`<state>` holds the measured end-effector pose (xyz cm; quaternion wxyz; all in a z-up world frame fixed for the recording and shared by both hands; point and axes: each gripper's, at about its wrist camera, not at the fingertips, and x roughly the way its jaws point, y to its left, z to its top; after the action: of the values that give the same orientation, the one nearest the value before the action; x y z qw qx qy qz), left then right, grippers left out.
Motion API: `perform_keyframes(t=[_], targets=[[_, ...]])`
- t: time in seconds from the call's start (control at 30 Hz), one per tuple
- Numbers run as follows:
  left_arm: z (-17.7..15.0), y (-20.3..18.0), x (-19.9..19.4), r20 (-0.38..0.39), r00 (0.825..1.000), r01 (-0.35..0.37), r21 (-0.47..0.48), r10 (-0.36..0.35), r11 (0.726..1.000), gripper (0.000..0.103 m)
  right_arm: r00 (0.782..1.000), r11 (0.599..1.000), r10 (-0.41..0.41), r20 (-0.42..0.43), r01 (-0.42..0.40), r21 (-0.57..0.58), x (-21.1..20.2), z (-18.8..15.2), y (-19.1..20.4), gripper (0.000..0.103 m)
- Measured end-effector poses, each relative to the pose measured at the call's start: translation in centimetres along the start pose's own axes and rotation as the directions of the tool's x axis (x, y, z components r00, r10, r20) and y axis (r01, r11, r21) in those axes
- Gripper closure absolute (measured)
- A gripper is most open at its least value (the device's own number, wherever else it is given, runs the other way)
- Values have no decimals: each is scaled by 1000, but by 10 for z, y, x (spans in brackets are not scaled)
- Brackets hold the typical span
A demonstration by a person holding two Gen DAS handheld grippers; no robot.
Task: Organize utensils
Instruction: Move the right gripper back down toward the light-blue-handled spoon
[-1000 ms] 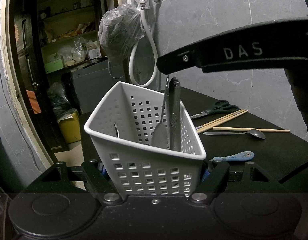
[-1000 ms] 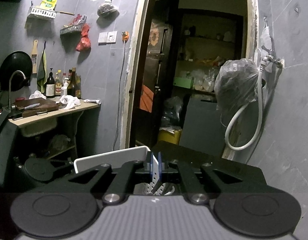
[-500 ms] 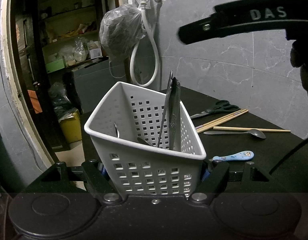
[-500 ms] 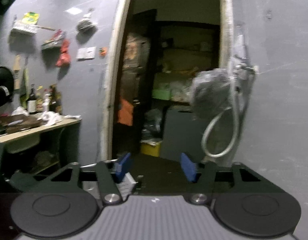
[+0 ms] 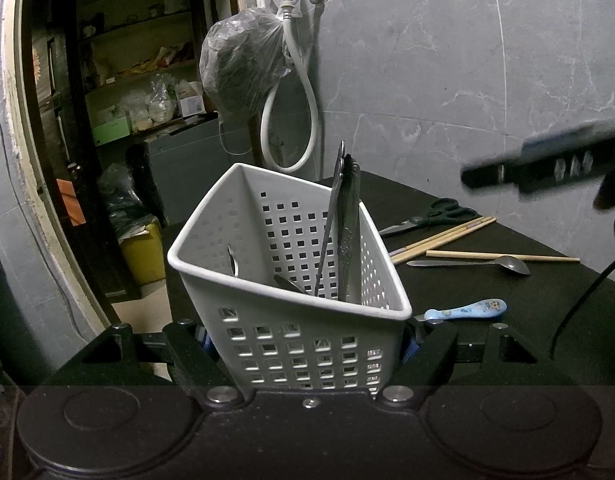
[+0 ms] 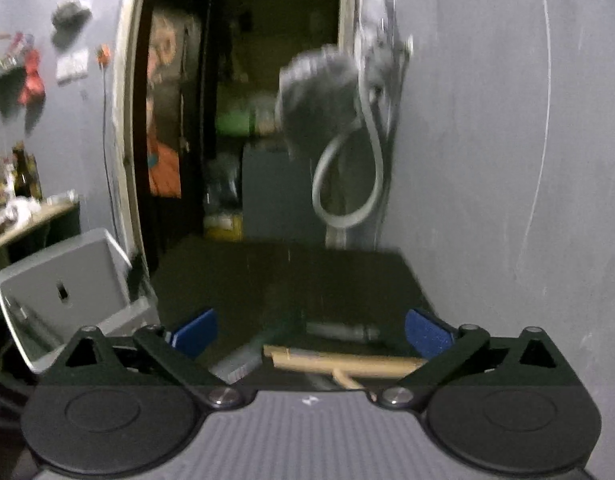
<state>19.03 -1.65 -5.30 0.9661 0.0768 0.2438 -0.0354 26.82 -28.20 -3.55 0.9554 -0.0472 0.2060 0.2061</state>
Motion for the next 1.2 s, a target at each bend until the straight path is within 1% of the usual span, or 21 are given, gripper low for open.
perform_keyframes(t=[0.07,0.13,0.17,0.27,0.47,0.53,0.8,0.93,1.2], targets=[[0,0,0,-1,1000,0,0,0,1000,24,997,1000,4,-71,-3,9,14,-7,-3,0],[0,0,0,-1,1000,-1,-1,1,1000,24,990,999,27,-136,-24,22,28,-13,-6,0],[0,1,-1,-1,1000,-2,-1,2,1000,24,986,999,42,-161,-37,31,35,-17,-7,0],[-1,3,-3,-3,1000,-4,-2,4,1000,24,978,998,52,-202,-43,51,47,-26,-5,0],[-4,8,-7,-11,1000,-13,-5,13,1000,24,968,997,80,-238,-75,30,65,-38,3,0],[-2,5,-9,-13,1000,-18,-7,18,1000,24,964,996,94,-247,-91,21,68,-41,7,0],[-3,6,-12,-19,999,-34,-16,33,999,24,956,990,131,-263,-140,-17,82,-42,21,0],[-3,3,-11,-21,999,-40,-17,40,999,23,958,989,122,-259,-138,-46,88,-44,25,0],[-1,3,-11,-23,999,-46,-20,46,999,23,950,981,147,-277,-176,-80,95,-52,31,0]])
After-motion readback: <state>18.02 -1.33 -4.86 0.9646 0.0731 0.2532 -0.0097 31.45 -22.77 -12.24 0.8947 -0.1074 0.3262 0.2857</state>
